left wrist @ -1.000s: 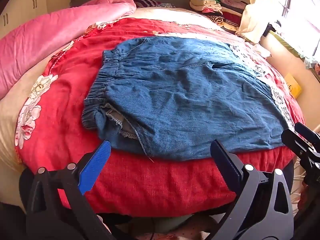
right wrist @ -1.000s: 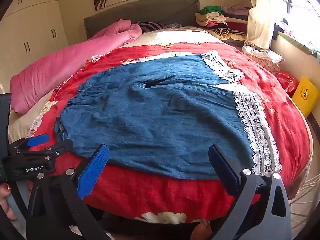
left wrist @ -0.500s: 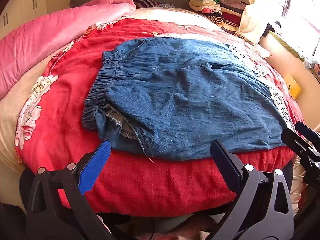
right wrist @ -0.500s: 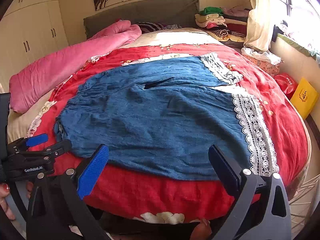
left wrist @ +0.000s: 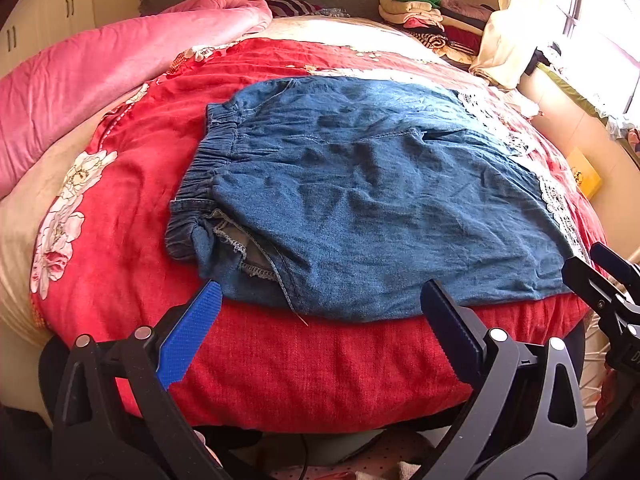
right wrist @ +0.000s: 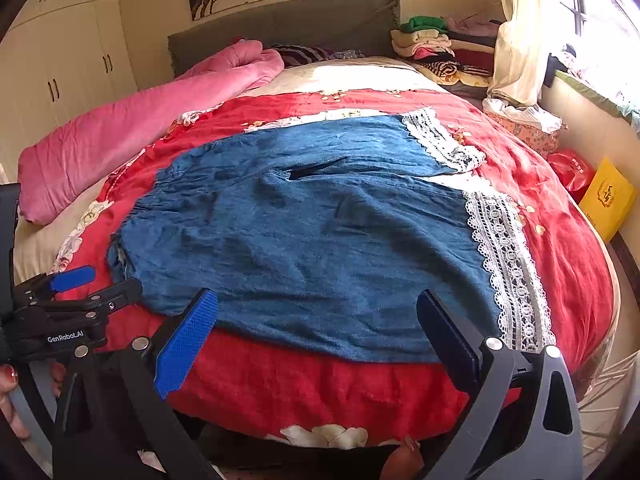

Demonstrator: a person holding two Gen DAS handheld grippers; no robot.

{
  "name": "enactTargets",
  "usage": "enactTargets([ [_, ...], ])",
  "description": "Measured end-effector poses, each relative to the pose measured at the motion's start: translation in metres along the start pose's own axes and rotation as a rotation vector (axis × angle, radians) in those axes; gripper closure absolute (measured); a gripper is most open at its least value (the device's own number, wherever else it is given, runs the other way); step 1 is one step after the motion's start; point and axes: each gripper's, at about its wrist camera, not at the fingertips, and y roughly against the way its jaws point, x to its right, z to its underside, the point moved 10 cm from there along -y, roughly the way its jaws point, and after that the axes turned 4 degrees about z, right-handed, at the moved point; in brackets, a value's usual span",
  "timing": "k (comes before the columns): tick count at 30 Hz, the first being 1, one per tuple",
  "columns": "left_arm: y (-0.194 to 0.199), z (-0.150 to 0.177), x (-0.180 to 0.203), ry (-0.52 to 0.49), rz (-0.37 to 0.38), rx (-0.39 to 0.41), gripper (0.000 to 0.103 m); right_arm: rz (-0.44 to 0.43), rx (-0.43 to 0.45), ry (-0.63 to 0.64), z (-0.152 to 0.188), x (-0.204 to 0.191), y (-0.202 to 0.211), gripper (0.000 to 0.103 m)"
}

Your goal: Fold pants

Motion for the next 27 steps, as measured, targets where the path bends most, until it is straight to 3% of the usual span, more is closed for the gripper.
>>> enactTargets([
  [27, 0.0040, -0.0043, -0.0032, 0.004, 0.006, 0.013, 0.009, 0.021, 0.002, 0.014, -0.0001, 0.0010, 0.0002, 0.004],
])
